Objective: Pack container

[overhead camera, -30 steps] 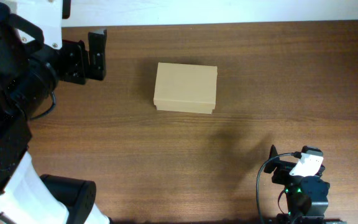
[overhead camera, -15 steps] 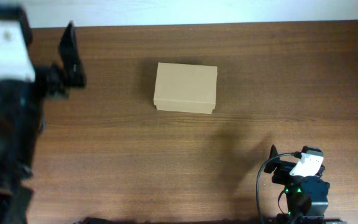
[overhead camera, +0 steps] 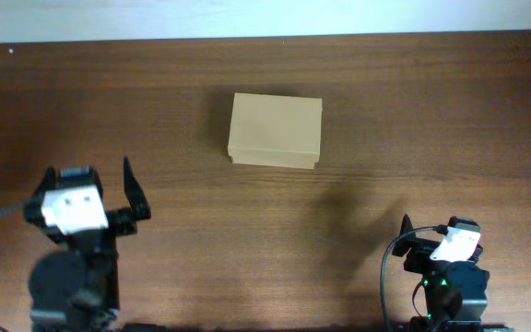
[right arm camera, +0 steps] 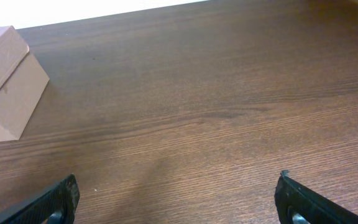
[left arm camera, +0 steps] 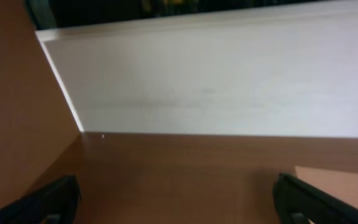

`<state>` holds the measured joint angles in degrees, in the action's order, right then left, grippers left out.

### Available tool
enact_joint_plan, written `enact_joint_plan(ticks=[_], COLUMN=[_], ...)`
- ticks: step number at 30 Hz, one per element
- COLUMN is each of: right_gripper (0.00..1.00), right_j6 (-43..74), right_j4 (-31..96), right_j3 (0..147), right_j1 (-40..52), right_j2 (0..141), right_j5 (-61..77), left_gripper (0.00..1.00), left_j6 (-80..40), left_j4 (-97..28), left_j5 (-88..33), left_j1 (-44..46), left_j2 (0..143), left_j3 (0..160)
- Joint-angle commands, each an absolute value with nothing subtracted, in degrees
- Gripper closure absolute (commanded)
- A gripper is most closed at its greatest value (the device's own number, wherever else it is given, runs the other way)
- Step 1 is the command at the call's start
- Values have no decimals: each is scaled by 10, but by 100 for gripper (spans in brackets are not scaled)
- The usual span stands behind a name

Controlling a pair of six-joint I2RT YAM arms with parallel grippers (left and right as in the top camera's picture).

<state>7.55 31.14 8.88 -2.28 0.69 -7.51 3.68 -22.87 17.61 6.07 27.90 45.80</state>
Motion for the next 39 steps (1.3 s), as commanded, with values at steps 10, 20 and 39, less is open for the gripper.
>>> enact_joint_plan(ticks=[10, 20, 39], right_gripper=[1, 1, 1], right_j6=[80, 80, 80], right_j4=[310, 310, 310], right_j3=[84, 84, 84], right_j1=[-28, -28, -28], right_j2=[2, 2, 2], right_j5=[-82, -82, -82], left_gripper=[1, 1, 1], left_j6=[44, 44, 44], left_j4=[-102, -97, -100], left_j5=[184, 180, 178], left_j1=[54, -2, -6], left_j2=[26, 3, 3], left_j3=[137, 66, 33])
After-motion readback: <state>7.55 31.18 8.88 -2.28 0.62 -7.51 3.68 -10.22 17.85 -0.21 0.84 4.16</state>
